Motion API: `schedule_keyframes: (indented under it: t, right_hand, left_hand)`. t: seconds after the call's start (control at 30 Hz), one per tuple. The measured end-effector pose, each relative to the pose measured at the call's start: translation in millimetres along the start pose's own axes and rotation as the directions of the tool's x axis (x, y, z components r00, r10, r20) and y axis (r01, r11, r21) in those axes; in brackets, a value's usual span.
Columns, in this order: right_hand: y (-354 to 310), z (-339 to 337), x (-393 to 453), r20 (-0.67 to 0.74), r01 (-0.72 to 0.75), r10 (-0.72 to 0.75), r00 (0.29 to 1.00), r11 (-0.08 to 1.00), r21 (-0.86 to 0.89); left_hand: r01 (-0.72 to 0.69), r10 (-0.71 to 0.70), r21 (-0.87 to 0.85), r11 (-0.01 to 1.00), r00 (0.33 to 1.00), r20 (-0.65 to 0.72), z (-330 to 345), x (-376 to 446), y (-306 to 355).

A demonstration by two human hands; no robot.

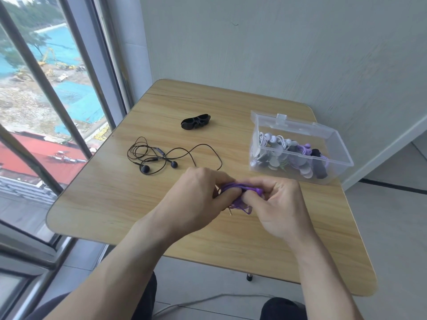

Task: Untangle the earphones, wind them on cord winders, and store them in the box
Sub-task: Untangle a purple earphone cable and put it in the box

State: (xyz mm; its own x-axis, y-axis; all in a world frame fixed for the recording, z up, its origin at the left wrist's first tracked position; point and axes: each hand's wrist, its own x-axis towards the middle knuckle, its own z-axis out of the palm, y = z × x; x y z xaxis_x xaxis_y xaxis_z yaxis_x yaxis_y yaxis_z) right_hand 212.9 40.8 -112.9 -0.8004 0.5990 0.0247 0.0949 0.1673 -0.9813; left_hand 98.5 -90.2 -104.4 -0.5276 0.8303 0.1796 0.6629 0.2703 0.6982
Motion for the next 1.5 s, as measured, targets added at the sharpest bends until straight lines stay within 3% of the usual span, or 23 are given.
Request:
schedule_keyframes:
  t: [0.33, 0.47, 0.57, 0.67, 0.73, 0.8, 0.87, 1.0, 1.23, 1.37, 1.5]
  right_hand:
    - [11.5, 6.9, -0.7, -0.156, -0.049, 0.094, 0.983, 0.962, 0.269]
    - [10.9, 5.3, 0.9, -0.131, -0.057, 0.118, 0.984, 0.915, 0.399]
    - [8.6, 6.4, 0.4, -0.081, -0.081, 0.135, 0.988, 0.878, 0.472]
    - [3.9, 7.9, -0.9, -0.13, -0.018, 0.06, 0.99, 0.954, 0.3]
    - [1.6, 10.7, -2.0, -0.16, 0.096, -0.081, 0.984, 0.992, 0.088]
    - [1.3, 13.8, -3.8, -0.173, 0.18, -0.179, 0.968, 0.984, -0.013]
    - [1.9, 16.3, -4.6, -0.214, 0.189, -0.19, 0.958, 0.982, -0.025]
    - [5.1, 25.8, -2.8, -0.31, 0.103, -0.059, 0.949, 0.987, 0.127]
    - [1.3, 31.4, -6.6, -0.366, 0.261, -0.283, 0.886, 0.959, -0.108]
    - [4.3, 32.5, -4.3, -0.369, 0.247, -0.278, 0.887, 0.96, -0.13]
    - [3.1, 40.3, -9.1, -0.462, 0.25, -0.309, 0.832, 0.95, -0.186]
  left_hand:
    - [0.139, -0.165, -0.311, 0.94, 0.984, -0.061, 3.1, 3.9, 9.2]
    - [0.234, -0.292, -0.452, 0.861, 0.954, -0.062, 7.1, 7.4, 11.8]
    - [0.271, -0.384, -0.622, 0.735, 0.922, -0.052, 8.2, 8.8, 13.6]
    - [0.292, -0.459, -0.721, 0.629, 0.888, -0.04, 11.5, 9.3, 15.4]
    - [0.29, -0.469, -0.729, 0.62, 0.882, -0.048, 11.5, 10.4, 14.8]
    - [0.283, -0.468, -0.734, 0.617, 0.882, -0.053, 10.2, 11.5, 13.9]
    - [0.278, -0.463, -0.741, 0.611, 0.885, -0.05, 9.9, 12.0, 14.2]
    - [0.288, -0.46, -0.762, 0.58, 0.888, -0.015, 16.6, 11.9, 14.2]
    - [0.271, -0.401, -0.809, 0.522, 0.915, 0.047, 18.6, 15.3, 10.5]
    - [0.253, -0.395, -0.847, 0.467, 0.917, 0.056, 20.0, 15.7, 8.4]
    - [0.254, -0.423, -0.882, 0.397, 0.903, 0.07, 22.6, 15.5, 9.5]
